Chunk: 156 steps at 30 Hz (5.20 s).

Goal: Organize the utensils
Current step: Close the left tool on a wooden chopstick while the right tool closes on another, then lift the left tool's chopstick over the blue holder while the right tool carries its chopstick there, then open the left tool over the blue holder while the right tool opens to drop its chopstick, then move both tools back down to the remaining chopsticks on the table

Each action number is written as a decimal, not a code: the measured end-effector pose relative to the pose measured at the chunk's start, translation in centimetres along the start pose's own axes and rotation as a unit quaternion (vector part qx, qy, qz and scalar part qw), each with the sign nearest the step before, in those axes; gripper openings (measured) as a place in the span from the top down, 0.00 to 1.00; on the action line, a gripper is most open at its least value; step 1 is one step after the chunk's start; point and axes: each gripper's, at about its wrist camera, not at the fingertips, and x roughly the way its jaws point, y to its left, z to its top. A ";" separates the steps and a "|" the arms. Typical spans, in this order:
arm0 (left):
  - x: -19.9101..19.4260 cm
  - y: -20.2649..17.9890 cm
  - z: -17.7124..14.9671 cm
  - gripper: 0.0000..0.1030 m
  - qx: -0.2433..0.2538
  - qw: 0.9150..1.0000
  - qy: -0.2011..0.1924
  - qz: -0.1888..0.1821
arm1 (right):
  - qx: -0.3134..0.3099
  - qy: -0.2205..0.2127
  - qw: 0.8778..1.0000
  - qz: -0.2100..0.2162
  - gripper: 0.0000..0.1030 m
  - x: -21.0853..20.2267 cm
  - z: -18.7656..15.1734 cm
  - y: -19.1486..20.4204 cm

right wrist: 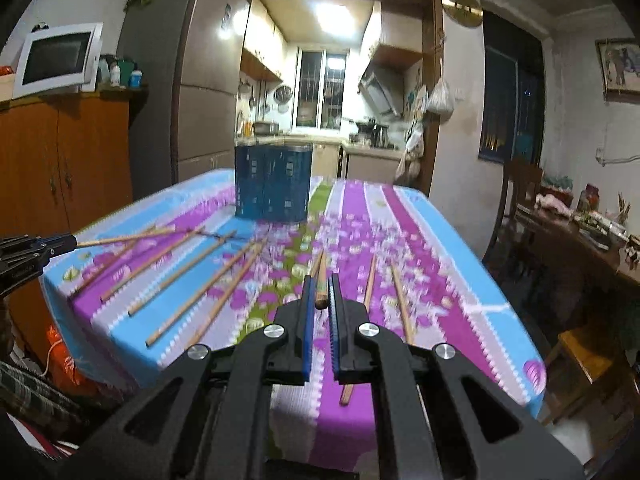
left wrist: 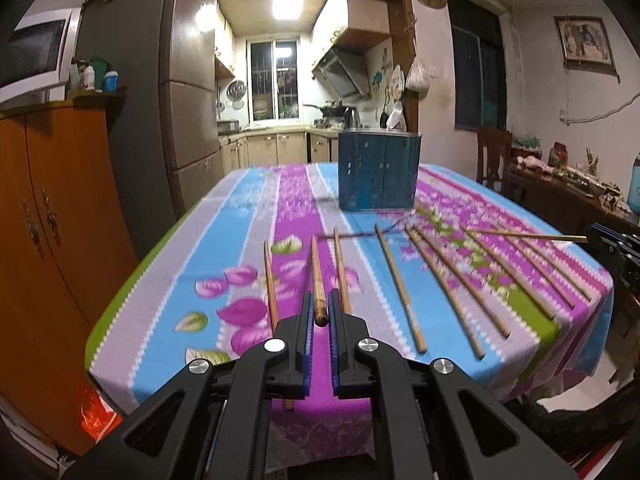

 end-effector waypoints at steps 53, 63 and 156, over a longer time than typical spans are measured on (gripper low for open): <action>-0.7 1.4 14.9 0.92 0.012 0.994 -0.099 -0.043 | 0.006 -0.094 0.993 0.077 0.95 1.5 13.9 -4.4; 1.3 0.5 18.7 0.92 0.012 0.988 -0.139 -0.064 | 0.006 -0.113 0.988 0.100 0.95 4.4 18.5 -3.8; -0.8 -3.4 -4.6 0.62 0.061 0.995 0.030 -0.079 | 0.015 0.078 0.995 0.057 0.71 -0.1 -5.3 -0.3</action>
